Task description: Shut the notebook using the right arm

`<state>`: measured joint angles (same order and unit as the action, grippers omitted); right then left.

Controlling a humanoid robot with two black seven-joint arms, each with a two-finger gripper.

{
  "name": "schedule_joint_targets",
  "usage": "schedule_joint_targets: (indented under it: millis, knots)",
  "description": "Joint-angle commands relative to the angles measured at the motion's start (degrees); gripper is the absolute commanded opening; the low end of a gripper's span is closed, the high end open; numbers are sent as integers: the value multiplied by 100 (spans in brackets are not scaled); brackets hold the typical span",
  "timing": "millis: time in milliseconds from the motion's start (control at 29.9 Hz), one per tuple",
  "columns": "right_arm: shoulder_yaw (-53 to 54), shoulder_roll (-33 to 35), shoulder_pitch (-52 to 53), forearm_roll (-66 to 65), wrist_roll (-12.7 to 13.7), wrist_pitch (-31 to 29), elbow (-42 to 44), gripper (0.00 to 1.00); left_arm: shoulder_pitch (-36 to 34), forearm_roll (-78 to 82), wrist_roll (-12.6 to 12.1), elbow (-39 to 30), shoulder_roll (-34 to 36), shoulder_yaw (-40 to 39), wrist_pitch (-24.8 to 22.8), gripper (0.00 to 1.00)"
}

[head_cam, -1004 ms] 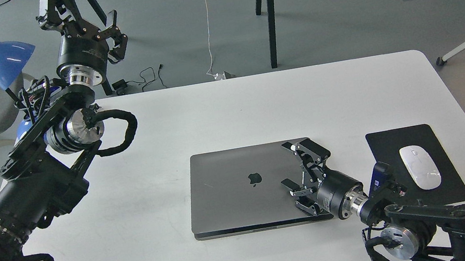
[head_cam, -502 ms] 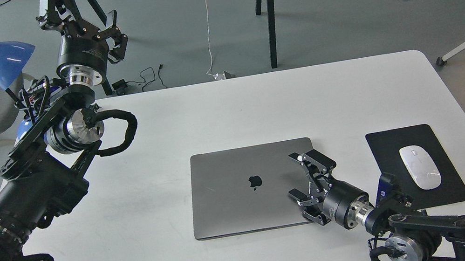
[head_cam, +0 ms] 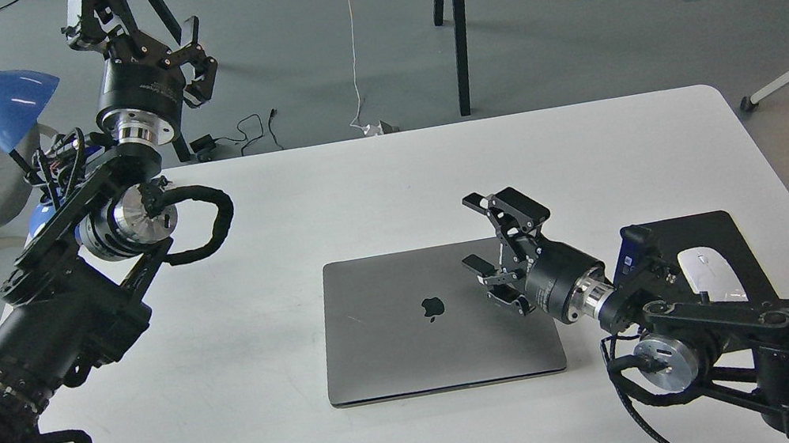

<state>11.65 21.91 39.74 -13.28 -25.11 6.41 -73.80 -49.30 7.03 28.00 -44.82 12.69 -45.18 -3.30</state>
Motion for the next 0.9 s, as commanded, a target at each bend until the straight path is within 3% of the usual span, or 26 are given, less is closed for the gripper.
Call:
schedule_joint_targets:
  millis: [0,167,536,870]
  knots:
    - [442,234,604,9,15,18,216,100,-1,0,0,0,-3,0,-4,100]
    - [1146,270,912,18,42,-52,901,100,-1,0,0,0,-3,0,5,100]
    - [1445,138,1641,106,50,-272,2474,100,-1,0,0,0,-3,0,-4,100]
    - [1824,-231,1642,738,138,-114,2862,100,-1,0,0,0,-3,0,-4,100]
